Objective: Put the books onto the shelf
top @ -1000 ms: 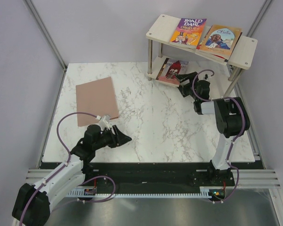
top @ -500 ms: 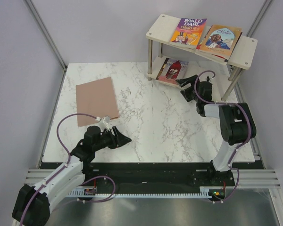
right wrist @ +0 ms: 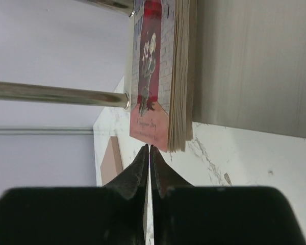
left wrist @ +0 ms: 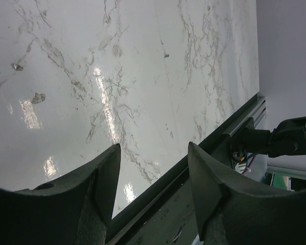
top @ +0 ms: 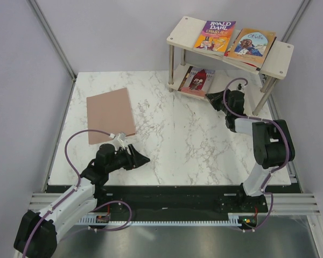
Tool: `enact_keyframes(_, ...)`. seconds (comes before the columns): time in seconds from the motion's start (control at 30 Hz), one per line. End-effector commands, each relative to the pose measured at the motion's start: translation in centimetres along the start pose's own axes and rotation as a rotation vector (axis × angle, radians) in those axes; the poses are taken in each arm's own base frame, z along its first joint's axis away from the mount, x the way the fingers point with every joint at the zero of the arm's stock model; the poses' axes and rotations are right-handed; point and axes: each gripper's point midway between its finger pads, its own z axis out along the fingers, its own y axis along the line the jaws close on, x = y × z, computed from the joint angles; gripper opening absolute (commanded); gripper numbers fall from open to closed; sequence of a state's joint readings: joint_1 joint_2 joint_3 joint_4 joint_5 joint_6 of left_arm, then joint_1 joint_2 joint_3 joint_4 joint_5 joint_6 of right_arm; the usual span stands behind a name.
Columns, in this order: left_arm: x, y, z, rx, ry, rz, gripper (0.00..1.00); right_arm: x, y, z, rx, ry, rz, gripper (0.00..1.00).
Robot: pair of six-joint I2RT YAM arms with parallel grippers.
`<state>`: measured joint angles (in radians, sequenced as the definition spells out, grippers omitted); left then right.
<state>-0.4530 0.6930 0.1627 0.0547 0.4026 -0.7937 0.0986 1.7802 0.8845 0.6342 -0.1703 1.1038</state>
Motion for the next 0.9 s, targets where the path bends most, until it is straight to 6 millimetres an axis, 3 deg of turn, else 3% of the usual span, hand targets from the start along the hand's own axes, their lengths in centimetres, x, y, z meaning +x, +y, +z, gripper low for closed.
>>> enact_keyframes(0.0,-0.4,-0.8,0.0,0.034,-0.013,-0.005,0.62,-1.3,1.4,1.3,-0.035,-0.023,-0.015,0.06)
enact_keyframes(0.17,-0.3,-0.6,0.1,0.029,-0.009,-0.007,0.62,-1.5,0.9,1.8,-0.012,-0.025,-0.021,0.00)
enact_keyframes(0.87,-0.2,-0.5,0.3,0.024,0.001,-0.010,0.62,-1.9,-0.3,1.4,0.040,-0.034,-0.018,0.03)
